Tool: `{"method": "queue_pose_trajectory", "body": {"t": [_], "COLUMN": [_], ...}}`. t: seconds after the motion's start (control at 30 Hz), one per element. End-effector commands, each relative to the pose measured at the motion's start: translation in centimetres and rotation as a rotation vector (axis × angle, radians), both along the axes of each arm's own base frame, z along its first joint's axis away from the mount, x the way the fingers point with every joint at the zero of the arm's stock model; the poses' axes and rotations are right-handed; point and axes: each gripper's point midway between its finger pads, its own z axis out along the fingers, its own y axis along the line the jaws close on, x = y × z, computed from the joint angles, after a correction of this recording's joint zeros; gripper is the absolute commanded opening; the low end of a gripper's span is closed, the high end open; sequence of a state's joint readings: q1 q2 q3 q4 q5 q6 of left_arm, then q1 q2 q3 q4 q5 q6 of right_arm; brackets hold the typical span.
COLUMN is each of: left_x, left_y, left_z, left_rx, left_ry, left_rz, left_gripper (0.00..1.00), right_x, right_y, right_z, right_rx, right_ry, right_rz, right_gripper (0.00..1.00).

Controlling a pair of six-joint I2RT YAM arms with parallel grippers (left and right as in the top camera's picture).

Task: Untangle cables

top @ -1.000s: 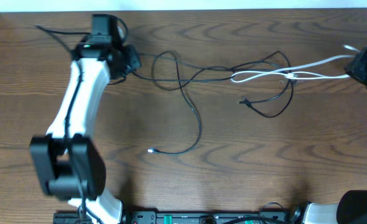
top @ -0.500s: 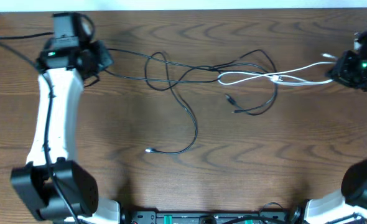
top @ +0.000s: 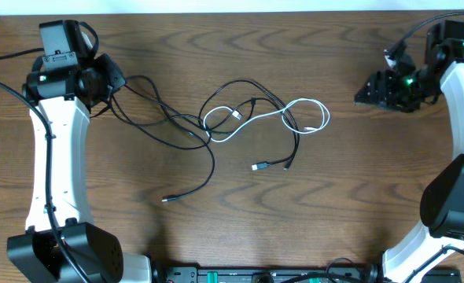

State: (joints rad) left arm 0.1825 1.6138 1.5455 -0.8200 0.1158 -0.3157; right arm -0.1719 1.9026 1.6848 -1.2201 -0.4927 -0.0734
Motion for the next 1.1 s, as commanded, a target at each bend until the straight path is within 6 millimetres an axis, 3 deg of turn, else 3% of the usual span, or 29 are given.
{"method": "queue_pose_trajectory", "body": {"t": [0.0, 0.2, 0.37, 0.47, 0.6, 0.8, 1.07], "left_x": [-0.1, 0.0, 0.0, 0.0, 0.1, -0.2, -0.2], "left_y": [-0.6, -1.6, -3.6, -5.0, -5.9, -5.9, -5.9], "left_z": [0.3, 0.3, -0.1, -0.6, -1.0, -1.4, -1.4], "left_rx": [-0.024, -0.068, -0.088, -0.089, -0.091, -0.094, -0.094], "left_ry": [-0.005, -0.012, 0.006, 0.024, 0.037, 0.057, 0.058], "left_rz": [-0.031, -0.062, -0.111, -0.143, -0.164, -0.163, -0.163], "left_gripper": [0.08, 0.07, 0.08, 0.07, 0.07, 0.07, 0.07], "right_x": [0.7, 1.9, 2.8, 2.5, 1.5, 0.9, 0.4], "right_y": [1.5, 7.5, 12.6, 15.8, 20.3, 24.2, 27.9], "right_z": [0.5, 0.8, 0.0, -1.4, -4.8, -8.7, -11.5], "right_rx": [-0.026, -0.017, 0.019, 0.032, 0.022, 0.009, 0.012], "right_ry": [-0.042, -0.101, -0.094, -0.067, 0.023, 0.097, 0.102], "right_rz": [0.051, 0.141, 0.127, 0.151, 0.146, 0.094, 0.106], "right_gripper": [0.7, 0.73, 0.62, 0.6, 0.5, 0.51, 0.5]}}
